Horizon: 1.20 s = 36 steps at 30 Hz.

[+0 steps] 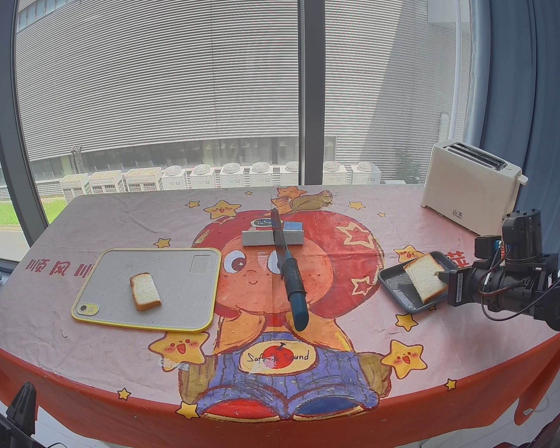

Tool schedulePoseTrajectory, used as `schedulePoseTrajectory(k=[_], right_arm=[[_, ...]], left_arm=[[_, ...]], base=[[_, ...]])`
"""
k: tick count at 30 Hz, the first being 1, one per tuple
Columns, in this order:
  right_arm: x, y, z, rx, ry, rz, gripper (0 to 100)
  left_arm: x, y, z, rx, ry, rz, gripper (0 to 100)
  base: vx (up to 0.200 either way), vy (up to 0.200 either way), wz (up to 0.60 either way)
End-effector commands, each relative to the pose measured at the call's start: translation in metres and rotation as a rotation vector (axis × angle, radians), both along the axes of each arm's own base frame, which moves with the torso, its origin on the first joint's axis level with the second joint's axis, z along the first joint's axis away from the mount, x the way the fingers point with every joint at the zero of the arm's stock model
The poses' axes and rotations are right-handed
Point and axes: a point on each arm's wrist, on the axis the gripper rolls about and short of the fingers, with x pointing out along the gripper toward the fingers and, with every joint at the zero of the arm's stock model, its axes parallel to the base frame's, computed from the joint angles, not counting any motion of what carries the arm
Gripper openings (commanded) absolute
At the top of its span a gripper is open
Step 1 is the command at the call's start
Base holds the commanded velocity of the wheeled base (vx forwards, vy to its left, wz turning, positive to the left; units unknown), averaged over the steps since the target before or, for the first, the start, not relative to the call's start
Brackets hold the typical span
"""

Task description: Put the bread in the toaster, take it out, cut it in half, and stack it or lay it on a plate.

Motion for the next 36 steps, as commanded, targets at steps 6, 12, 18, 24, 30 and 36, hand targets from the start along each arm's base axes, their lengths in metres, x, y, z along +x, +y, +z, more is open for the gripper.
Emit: schedulePoseTrajectory(k=[6,12,18,24,30,36], right_arm=[[-0.003,0.002,0.006,0.014,-0.021,0.010,100],[-0.025,-0.003,0.040,0.051,-0.143,0.019,100],[-0.040,-0.001,0.057,0.073,-0.208,0.045,100],[-0.044,0.003,0.060,0.077,-0.231,0.057,100],[-0.051,0.004,0.064,0.084,-0.251,0.073,100],[-0.059,0.000,0.070,0.093,-0.282,0.072,100]], left_arm=[[0.000,0.000,-0.005,0.000,0.001,0.001,0],[0.000,0.000,-0.005,0.000,0.001,0.002,0],[0.000,0.000,-0.005,0.000,0.001,0.001,0],[0.000,0.000,-0.005,0.000,0.001,0.001,0],[0.000,0.000,-0.005,0.000,0.001,0.001,0],[0.000,0.000,-0.005,0.000,0.001,0.002,0]], base=[[0.000,0.000,0.00],[0.000,0.000,0.00],[0.000,0.000,0.00],[0.000,0.000,0.00],[0.000,0.000,0.00],[0.000,0.000,0.00]])
